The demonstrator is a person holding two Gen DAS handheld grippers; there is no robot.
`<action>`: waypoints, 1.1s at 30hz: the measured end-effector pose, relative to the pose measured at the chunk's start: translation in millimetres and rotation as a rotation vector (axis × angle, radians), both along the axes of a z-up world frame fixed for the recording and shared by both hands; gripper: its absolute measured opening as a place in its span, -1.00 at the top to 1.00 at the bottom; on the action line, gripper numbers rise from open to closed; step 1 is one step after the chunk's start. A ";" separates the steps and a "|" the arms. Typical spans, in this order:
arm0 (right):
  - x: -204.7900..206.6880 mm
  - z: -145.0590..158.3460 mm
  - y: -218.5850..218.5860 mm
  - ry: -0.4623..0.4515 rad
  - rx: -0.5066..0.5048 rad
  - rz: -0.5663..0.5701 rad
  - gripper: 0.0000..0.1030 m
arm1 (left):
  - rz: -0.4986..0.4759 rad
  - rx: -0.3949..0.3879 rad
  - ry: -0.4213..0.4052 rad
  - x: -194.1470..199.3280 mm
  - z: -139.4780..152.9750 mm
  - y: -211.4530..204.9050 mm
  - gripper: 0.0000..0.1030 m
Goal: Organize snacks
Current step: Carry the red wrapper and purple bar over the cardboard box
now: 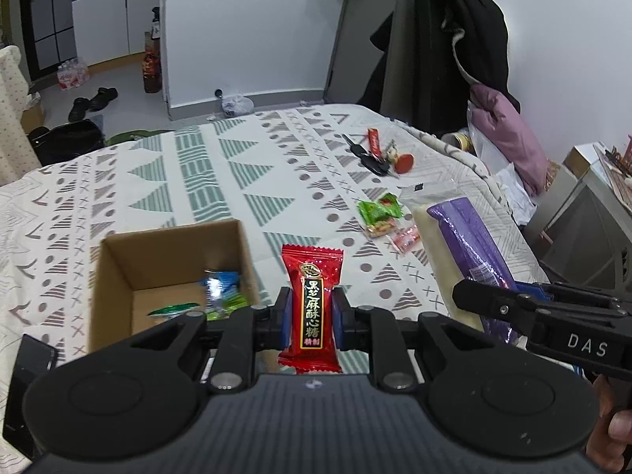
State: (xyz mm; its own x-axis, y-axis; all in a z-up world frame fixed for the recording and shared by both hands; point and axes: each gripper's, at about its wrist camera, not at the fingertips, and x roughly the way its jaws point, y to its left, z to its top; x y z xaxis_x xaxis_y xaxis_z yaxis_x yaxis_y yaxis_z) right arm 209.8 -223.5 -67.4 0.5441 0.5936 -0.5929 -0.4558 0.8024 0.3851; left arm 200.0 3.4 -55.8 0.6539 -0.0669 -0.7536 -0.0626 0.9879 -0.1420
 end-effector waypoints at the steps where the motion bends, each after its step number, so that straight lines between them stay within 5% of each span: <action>1: -1.2 1.6 3.4 -0.002 0.002 0.004 0.45 | 0.005 -0.001 -0.003 -2.6 1.3 3.8 0.63; 18: -13.9 9.6 66.6 -0.021 0.006 0.095 0.45 | 0.100 -0.036 -0.045 -34.3 5.1 73.8 0.63; 33: -4.7 -5.1 131.0 -0.006 -0.038 0.216 0.45 | 0.218 -0.121 -0.015 -29.4 -39.6 141.4 0.63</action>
State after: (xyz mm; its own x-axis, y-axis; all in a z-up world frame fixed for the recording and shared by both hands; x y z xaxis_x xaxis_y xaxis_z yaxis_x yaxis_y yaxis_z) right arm 205.1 -92.5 -72.6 0.4101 0.6740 -0.6144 -0.6207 0.6999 0.3535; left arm 170.6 144.8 -95.4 0.6740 -0.0123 -0.7386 -0.2691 0.9271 -0.2609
